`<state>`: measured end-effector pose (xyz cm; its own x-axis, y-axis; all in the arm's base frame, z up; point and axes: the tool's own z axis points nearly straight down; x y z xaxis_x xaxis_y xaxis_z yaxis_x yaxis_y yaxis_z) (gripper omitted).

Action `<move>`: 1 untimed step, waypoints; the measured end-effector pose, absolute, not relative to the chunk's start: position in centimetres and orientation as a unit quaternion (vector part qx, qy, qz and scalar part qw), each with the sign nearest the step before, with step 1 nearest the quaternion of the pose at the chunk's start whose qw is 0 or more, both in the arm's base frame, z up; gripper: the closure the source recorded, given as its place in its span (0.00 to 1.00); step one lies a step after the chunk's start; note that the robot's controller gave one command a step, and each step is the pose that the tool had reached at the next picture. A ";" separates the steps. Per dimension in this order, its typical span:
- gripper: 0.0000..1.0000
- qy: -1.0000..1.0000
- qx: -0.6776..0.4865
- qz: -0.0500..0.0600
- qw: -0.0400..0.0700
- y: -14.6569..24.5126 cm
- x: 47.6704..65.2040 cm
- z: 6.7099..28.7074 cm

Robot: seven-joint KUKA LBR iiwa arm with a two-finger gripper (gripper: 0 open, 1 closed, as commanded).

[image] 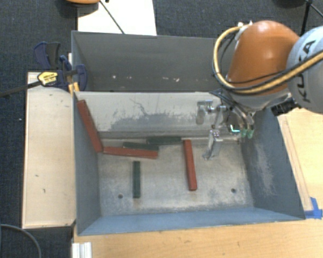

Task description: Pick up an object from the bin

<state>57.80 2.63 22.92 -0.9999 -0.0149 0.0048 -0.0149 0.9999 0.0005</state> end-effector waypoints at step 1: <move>0.00 -1.000 0.007 0.000 -0.002 2.6 58.0 23.4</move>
Offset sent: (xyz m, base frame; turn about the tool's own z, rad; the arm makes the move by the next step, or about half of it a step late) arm -0.0271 -0.0135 -0.1592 -0.3832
